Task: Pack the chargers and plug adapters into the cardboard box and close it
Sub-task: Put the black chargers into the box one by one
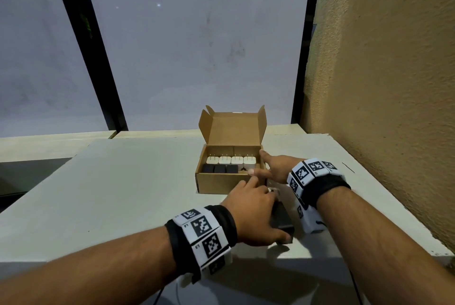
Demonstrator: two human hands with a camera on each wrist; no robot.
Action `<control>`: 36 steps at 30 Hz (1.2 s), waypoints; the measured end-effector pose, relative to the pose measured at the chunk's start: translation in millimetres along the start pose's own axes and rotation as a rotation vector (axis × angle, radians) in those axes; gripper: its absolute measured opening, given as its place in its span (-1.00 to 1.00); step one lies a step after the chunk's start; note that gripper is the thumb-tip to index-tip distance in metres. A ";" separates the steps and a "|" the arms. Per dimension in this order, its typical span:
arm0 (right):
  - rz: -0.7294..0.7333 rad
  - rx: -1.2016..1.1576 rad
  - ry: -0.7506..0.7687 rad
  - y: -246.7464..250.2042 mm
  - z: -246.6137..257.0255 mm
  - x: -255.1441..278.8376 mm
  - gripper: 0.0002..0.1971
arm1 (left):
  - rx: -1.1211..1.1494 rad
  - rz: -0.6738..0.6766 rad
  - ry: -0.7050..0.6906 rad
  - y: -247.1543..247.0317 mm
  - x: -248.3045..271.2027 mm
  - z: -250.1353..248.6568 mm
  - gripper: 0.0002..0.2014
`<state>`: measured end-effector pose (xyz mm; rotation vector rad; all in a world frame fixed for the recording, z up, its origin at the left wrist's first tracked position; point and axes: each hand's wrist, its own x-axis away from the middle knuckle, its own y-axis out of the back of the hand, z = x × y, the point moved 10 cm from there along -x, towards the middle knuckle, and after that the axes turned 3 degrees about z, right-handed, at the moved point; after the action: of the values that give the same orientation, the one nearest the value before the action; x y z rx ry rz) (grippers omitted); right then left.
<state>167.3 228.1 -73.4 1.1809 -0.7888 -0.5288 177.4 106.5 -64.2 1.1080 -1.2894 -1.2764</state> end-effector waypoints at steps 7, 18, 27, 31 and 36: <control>0.001 -0.030 0.020 -0.8 0.4 -0.3 -0.14 | 0.338 -0.057 -0.017 9.3 6.2 3.8 -0.35; -0.026 -0.003 0.072 3.0 1.5 -7.3 -0.38 | 0.547 -0.248 -0.098 59.7 16.0 52.0 -0.23; -0.014 0.003 0.074 -1.2 1.4 -8.9 -0.16 | 0.534 -0.398 0.143 77.8 -27.9 129.2 -0.20; -0.019 -0.015 0.092 -0.7 2.9 -11.3 -0.16 | 0.526 -0.308 0.182 52.7 -54.5 140.3 -0.21; -0.037 -0.003 0.102 -0.2 2.4 -12.2 -0.17 | 0.430 -0.196 0.167 37.5 -72.2 136.5 -0.27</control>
<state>157.8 235.6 -76.4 1.2118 -0.6801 -0.4959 50.9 195.0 -26.2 1.6431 -1.3891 -1.0399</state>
